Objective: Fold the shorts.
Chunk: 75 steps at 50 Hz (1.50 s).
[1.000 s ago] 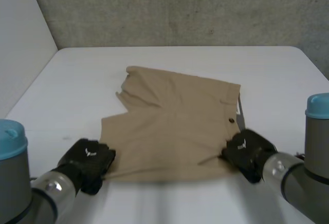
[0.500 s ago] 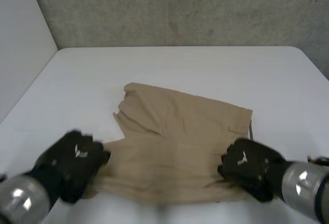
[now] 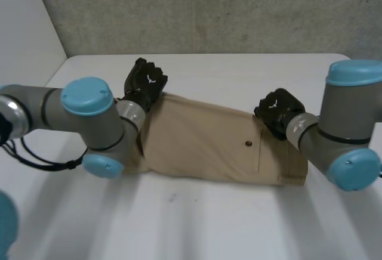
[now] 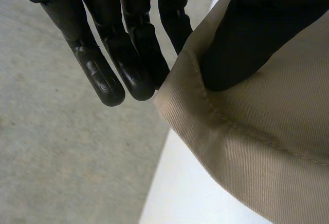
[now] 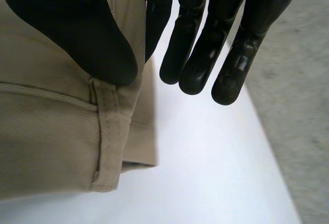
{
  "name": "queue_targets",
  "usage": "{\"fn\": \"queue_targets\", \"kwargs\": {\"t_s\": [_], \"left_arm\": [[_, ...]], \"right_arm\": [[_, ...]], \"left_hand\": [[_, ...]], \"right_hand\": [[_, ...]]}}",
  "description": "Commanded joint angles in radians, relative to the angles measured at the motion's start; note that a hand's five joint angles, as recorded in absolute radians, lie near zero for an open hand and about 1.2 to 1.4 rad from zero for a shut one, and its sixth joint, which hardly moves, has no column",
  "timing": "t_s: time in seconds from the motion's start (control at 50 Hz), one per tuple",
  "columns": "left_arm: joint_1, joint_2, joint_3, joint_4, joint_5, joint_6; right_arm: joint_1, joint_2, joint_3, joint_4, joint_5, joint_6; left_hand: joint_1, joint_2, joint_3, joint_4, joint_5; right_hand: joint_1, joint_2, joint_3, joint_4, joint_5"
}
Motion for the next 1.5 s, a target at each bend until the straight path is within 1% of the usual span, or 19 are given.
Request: {"fn": "queue_targets", "kwargs": {"t_s": [0.02,0.1,0.4,0.42,0.44,0.46,0.48,0.5,0.52,0.54,0.62,0.78,0.88,0.96,1.02,1.18,1.28,1.38,1.5], "left_arm": [[0.004,-0.129,0.128,0.125,0.123,-0.013],[0.005,-0.181,0.169,0.153,0.200,-0.032],[0.015,-0.336,0.344,0.208,0.220,-0.118],[0.018,-0.341,0.341,0.228,0.221,-0.133],[0.018,-0.341,0.335,0.236,0.223,-0.138],[0.018,-0.338,0.327,0.245,0.223,-0.144],[0.018,-0.335,0.320,0.254,0.223,-0.151],[0.018,-0.327,0.300,0.271,0.218,-0.164],[0.018,-0.322,0.289,0.277,0.218,-0.168],[0.018,-0.315,0.277,0.283,0.220,-0.171],[0.018,-0.257,0.218,0.314,0.218,-0.176],[0.038,-0.040,0.031,0.345,0.205,-0.190],[0.073,0.114,-0.125,0.333,0.205,-0.310],[0.099,0.197,-0.209,0.316,0.209,-0.448],[0.114,0.228,-0.248,0.288,0.211,-0.518],[0.151,0.251,-0.313,0.098,0.205,-0.569],[0.156,0.230,-0.316,-0.012,0.142,-0.567],[0.156,0.191,-0.317,-0.026,0.067,-0.564],[0.156,0.143,-0.313,-0.008,0.037,-0.564]], "right_arm": [[0.027,0.095,-0.066,-0.176,0.104,-0.016],[0.027,0.142,-0.094,-0.242,0.111,-0.019],[0.029,0.258,-0.158,-0.416,0.120,-0.094],[0.029,0.270,-0.167,-0.416,0.120,-0.097],[0.029,0.284,-0.181,-0.416,0.123,-0.095],[0.027,0.287,-0.187,-0.416,0.125,-0.095],[0.027,0.290,-0.197,-0.416,0.131,-0.092],[0.024,0.290,-0.203,-0.416,0.137,-0.089],[0.022,0.289,-0.206,-0.416,0.143,-0.083],[0.021,0.286,-0.206,-0.415,0.147,-0.079],[0.018,0.254,-0.197,-0.415,0.164,-0.025],[0.016,-0.031,-0.076,-0.399,0.158,0.194],[0.010,-0.188,0.047,-0.288,0.131,0.301],[-0.002,-0.231,0.093,-0.217,0.108,0.337],[-0.040,-0.286,0.185,-0.085,0.054,0.447],[-0.085,-0.288,0.345,-0.037,-0.056,0.549],[-0.108,-0.283,0.408,-0.091,-0.067,0.560],[-0.119,-0.280,0.451,-0.144,-0.063,0.555],[-0.117,-0.238,0.480,-0.233,-0.046,0.544]], "left_hand": [[0.257,0.197,0.205,0.196,0.261],[0.257,0.197,0.205,0.196,0.261],[0.257,0.197,0.205,0.196,0.261],[0.257,0.197,0.205,0.196,0.261],[0.257,0.197,0.205,0.196,0.261],[0.153,0.092,0.101,0.092,0.157],[-0.089,-0.150,-0.141,-0.150,-0.085],[-0.644,-0.705,-0.696,-0.705,-0.640],[-0.850,-0.911,-0.902,-0.911,-0.846],[-0.948,-1.009,-1.000,-1.009,-0.944],[-0.960,-1.021,-1.013,-1.022,-0.957],[-0.958,-1.018,-1.010,-1.019,-0.954],[-0.946,-1.007,-0.998,-1.007,-0.942],[-0.937,-0.998,-0.989,-0.998,-0.933],[-0.922,-0.983,-0.975,-0.984,-0.918],[-0.902,-0.963,-0.954,-0.963,-0.898],[-0.899,-0.960,-0.951,-0.960,-0.895],[-0.899,-0.960,-0.951,-0.960,-0.895],[-0.899,-0.960,-0.951,-0.960,-0.895]], "right_hand": [[0.414,0.204,0.212,0.203,0.227],[0.414,0.204,0.212,0.203,0.227],[0.414,0.204,0.212,0.203,0.227],[0.374,0.164,0.172,0.164,0.188],[0.025,-0.185,-0.177,-0.186,-0.162],[-0.220,-0.430,-0.422,-0.430,-0.406],[-0.614,-0.825,-0.816,-0.825,-0.801],[-0.732,-0.942,-0.934,-0.943,-0.918],[-0.808,-1.018,-1.010,-1.019,-0.994],[-0.808,-1.018,-1.010,-1.019,-0.994],[-0.808,-1.018,-1.010,-1.019,-0.994],[-0.808,-1.018,-1.010,-1.019,-0.994],[-0.808,-1.018,-1.010,-1.019,-0.994],[-0.808,-1.018,-1.010,-1.019,-0.994],[-0.808,-1.018,-1.010,-1.019,-0.994],[-0.786,-0.996,-0.988,-0.997,-0.973],[-0.742,-0.952,-0.944,-0.953,-0.928],[-0.712,-0.923,-0.914,-0.923,-0.899],[-0.599,-0.809,-0.801,-0.809,-0.785]]}}
